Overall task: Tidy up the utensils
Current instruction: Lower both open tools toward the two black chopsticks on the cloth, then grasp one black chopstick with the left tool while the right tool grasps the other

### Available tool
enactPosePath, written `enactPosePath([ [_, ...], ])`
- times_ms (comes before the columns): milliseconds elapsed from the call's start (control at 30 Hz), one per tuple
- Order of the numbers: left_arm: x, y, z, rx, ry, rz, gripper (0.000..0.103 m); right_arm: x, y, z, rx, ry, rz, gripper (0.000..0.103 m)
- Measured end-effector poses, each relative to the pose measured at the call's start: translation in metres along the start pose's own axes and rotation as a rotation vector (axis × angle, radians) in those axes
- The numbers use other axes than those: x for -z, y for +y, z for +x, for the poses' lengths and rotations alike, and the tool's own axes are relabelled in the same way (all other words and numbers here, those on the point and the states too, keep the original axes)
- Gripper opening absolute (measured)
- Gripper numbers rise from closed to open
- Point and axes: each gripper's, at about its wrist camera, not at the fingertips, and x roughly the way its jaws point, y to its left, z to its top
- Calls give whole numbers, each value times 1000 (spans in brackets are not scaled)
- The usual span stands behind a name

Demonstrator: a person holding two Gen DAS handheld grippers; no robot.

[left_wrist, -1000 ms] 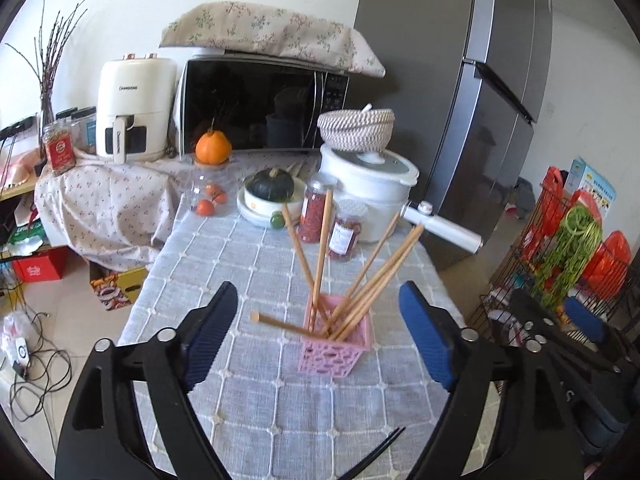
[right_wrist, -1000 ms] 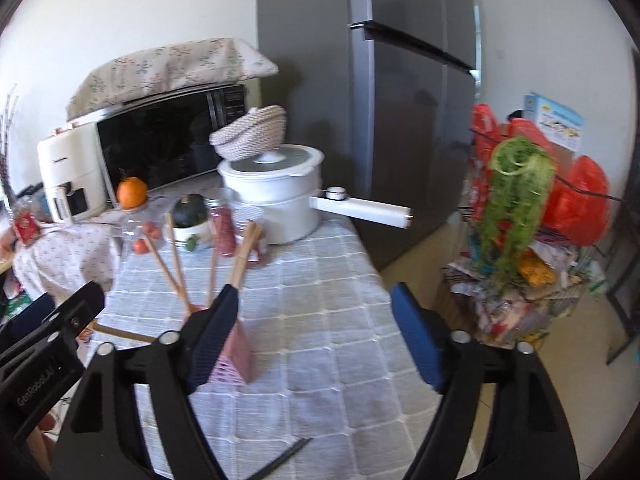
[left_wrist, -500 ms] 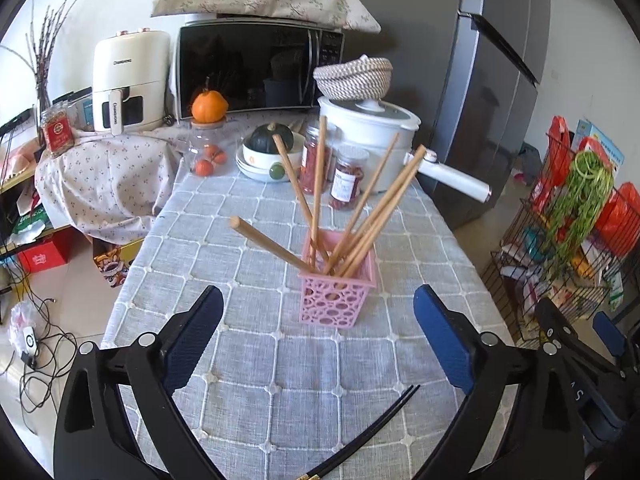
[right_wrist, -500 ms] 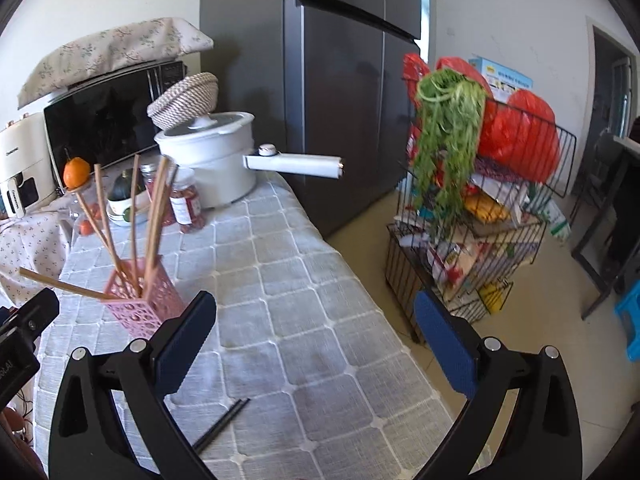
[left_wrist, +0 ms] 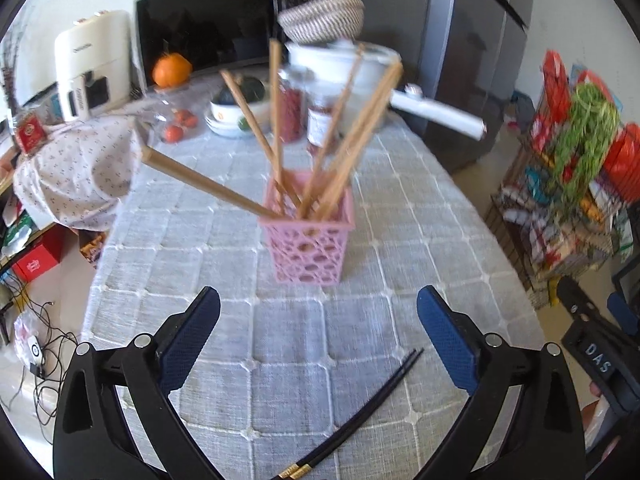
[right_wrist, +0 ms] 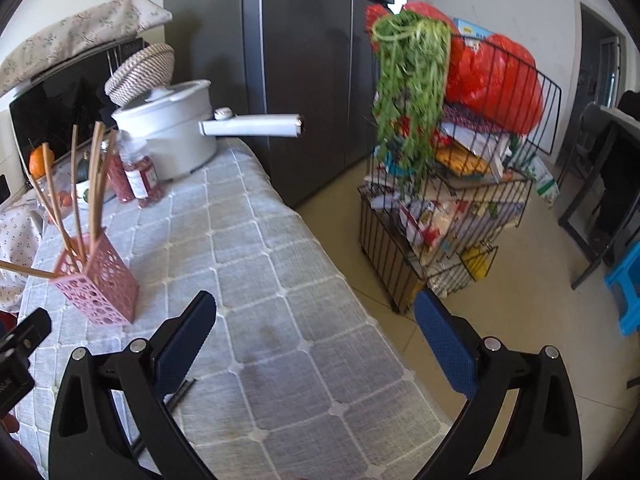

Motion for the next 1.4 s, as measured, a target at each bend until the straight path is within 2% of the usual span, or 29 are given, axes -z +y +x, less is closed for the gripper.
enactPosePath([
  [133, 6, -13, 26, 35, 135, 68, 95, 6, -8, 3, 12, 21, -16, 97],
  [233, 10, -22, 61, 85, 319, 141, 94, 11, -14, 7, 17, 48, -20, 97],
  [300, 11, -22, 78, 95, 393, 144, 92, 13, -19, 12, 4, 89, -4, 97],
  [333, 10, -23, 86, 116, 434, 134, 89, 14, -21, 14, 0, 100, 1, 97],
  [467, 13, -31, 109, 200, 550, 110, 64, 15, -28, 20, -14, 137, 28, 97],
  [533, 16, -40, 114, 208, 578, 131, 58, 15, -29, 21, -14, 141, 30, 97],
  [600, 19, -48, 120, 200, 595, 159, 52, 16, -30, 23, -12, 148, 26, 97],
  [1033, 21, -64, 121, 145, 580, 236, 42, 17, -37, 29, -47, 193, 47, 97],
  [1167, 26, -76, 121, 119, 578, 295, 33, 17, -36, 28, -46, 190, 43, 97],
  [1267, 28, -84, 119, 116, 562, 335, 25, 16, -39, 30, -64, 212, 87, 97],
  [1400, 29, -81, 119, 144, 545, 335, 20, 17, -40, 36, -98, 262, 148, 97],
])
